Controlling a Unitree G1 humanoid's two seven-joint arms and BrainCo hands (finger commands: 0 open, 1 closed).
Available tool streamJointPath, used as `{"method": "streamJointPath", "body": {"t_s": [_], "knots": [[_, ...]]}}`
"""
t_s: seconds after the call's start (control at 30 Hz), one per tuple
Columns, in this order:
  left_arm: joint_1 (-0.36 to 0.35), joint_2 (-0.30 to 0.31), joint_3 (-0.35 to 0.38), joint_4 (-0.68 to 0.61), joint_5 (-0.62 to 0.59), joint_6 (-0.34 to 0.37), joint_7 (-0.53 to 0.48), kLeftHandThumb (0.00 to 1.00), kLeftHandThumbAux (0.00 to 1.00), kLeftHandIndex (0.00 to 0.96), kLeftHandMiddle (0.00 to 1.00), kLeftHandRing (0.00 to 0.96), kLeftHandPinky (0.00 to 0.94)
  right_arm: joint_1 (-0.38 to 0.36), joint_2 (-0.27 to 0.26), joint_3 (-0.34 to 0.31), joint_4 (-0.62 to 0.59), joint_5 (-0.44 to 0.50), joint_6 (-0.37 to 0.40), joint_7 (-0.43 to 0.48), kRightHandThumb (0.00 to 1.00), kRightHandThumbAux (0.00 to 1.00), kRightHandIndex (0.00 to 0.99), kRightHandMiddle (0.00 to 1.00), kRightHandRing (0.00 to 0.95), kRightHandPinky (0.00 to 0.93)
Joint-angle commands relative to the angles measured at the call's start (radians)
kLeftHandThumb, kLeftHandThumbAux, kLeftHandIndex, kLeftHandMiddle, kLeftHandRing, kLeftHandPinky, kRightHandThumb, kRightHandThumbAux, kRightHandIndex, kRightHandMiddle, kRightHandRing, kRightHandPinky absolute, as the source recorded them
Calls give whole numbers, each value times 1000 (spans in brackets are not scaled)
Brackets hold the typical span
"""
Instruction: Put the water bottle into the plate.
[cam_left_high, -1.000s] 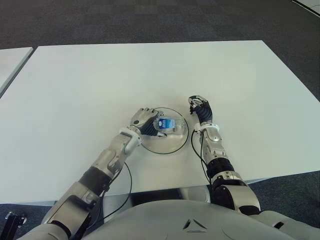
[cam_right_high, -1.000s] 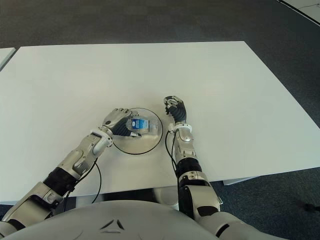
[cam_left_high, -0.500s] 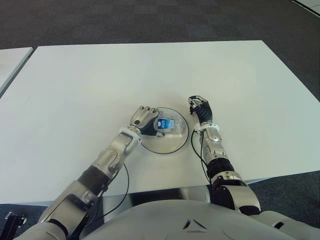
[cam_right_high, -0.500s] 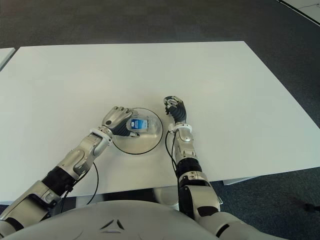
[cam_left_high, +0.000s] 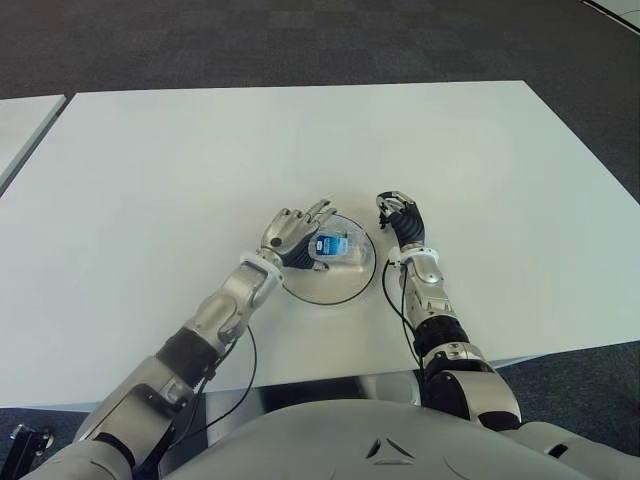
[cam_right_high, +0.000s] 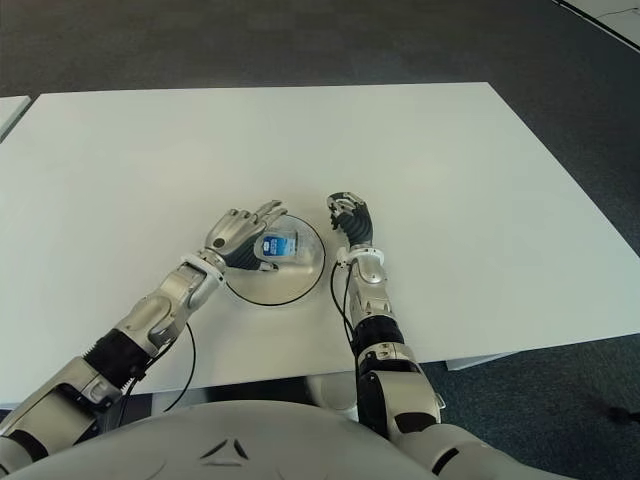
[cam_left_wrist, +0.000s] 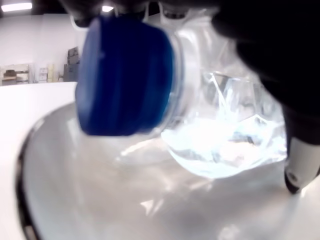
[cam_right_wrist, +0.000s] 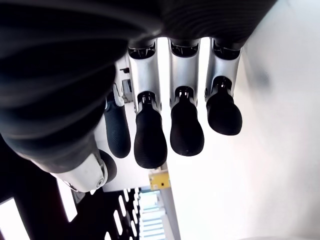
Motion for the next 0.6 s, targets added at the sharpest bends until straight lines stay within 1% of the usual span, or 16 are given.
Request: {"method": "streamJointPath", "body": {"t_s": [0.03, 0.13, 0.23, 0.27, 0.3, 0.6], "knots": [[25, 11, -10, 47, 55, 37, 74, 449, 549, 1, 1, 1, 1, 77, 5, -2, 63, 3, 82, -12, 703, 729, 438, 754, 733, 741], [29, 2, -10, 61, 68, 46, 146, 427, 491, 0, 0, 0, 0, 78, 6, -3, 62, 3, 82, -12, 703, 729, 438, 753, 732, 740], [31, -5, -12, 69, 77, 56, 190, 364, 450, 0, 0, 0, 0, 79, 6, -4, 61, 5, 83, -13, 704, 729, 439, 751, 731, 739], [32, -9, -12, 72, 81, 61, 206, 308, 453, 0, 0, 0, 0, 79, 6, -5, 61, 5, 84, -14, 704, 729, 438, 750, 730, 739], [32, -12, -12, 74, 83, 65, 218, 276, 448, 0, 0, 0, 0, 79, 6, -6, 61, 6, 84, -14, 704, 729, 439, 750, 730, 739], [33, -29, -8, 92, 84, 73, 344, 121, 431, 0, 0, 0, 0, 79, 8, -10, 61, 15, 88, -5, 704, 728, 439, 750, 730, 739]]}}
